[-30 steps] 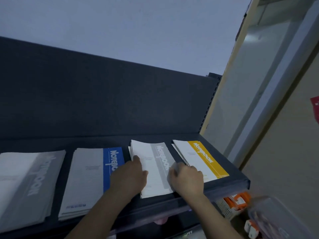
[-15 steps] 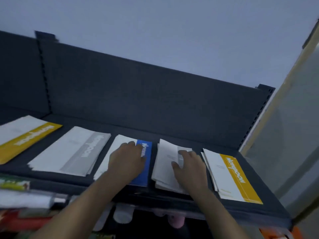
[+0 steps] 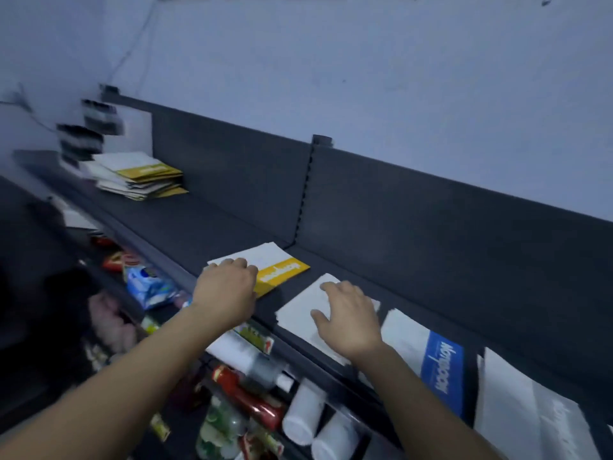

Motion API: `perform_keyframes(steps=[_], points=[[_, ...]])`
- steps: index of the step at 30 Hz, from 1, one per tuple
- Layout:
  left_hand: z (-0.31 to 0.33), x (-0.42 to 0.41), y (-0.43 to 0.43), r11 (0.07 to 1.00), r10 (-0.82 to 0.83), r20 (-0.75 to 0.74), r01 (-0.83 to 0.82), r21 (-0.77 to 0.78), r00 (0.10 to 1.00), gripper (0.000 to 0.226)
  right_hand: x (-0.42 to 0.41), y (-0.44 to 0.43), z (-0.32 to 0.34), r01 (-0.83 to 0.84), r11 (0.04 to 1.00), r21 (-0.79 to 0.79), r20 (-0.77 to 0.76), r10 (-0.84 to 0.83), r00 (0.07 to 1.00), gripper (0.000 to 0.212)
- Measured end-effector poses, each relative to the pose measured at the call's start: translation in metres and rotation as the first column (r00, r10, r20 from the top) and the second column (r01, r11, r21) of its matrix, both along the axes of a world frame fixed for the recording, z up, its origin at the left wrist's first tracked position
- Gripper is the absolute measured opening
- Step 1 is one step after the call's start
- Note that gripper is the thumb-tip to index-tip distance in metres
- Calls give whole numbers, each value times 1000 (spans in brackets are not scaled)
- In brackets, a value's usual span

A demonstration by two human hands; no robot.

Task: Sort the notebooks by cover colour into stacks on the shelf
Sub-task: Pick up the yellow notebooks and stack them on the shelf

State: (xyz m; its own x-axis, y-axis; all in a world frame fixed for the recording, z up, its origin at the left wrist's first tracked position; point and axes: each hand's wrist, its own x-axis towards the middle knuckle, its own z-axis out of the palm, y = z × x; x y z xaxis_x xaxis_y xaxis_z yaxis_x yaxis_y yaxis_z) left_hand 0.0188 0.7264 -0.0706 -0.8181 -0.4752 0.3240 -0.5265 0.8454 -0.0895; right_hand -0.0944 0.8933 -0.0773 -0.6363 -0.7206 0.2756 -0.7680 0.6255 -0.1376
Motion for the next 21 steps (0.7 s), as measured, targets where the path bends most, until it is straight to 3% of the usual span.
perform_keyframes(steps=[9, 21], points=[[12, 55, -138, 993, 112, 1, -112, -29, 994, 27, 33, -168, 4, -121, 989, 83, -68, 126, 990, 46], [11, 92, -306, 983, 182, -7, -182, -6, 983, 31, 58, -344, 3, -168, 982, 91, -21, 171, 985, 44]])
